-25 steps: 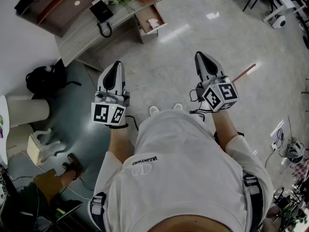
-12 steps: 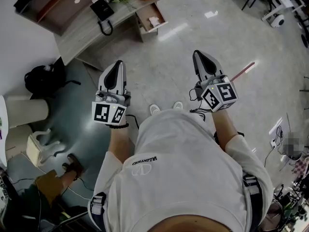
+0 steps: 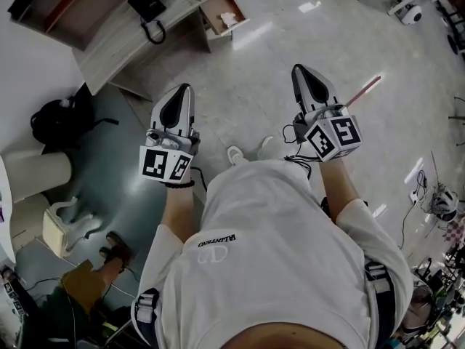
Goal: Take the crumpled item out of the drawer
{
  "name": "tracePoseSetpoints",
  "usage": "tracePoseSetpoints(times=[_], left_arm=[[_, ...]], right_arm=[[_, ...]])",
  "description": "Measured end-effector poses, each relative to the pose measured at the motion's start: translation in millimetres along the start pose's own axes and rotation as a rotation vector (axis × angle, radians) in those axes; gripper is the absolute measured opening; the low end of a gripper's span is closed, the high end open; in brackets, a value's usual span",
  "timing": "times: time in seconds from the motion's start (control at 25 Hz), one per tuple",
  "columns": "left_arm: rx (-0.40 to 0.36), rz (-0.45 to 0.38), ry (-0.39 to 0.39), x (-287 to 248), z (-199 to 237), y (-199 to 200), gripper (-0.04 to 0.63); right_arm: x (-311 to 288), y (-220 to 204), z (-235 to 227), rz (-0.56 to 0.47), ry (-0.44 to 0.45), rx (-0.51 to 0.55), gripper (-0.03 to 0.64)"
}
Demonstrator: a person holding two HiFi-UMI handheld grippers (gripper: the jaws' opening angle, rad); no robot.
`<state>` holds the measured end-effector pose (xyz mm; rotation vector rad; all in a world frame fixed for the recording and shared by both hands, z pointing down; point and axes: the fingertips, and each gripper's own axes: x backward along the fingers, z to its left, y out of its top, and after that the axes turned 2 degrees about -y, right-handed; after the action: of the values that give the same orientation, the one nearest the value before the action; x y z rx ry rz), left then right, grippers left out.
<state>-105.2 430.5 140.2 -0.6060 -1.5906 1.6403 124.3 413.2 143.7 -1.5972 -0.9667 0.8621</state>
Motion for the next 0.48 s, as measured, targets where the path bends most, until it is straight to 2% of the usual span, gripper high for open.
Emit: tracePoseSetpoints(times=[0.32,0.48], left_arm=[[0.007,0.016,-0.024,0.2,-3.0,-5.5,0.000],[0.005,0.021,-0.026,-6.8,1.6,-7.8,0.000]], right_arm=[[9.2,1.9,-4.4,-0.008,-0.026,-0.010,-0.002],[-3.2,0.0,-3.3,-0.004,-0.009,-0.010,-0.002]])
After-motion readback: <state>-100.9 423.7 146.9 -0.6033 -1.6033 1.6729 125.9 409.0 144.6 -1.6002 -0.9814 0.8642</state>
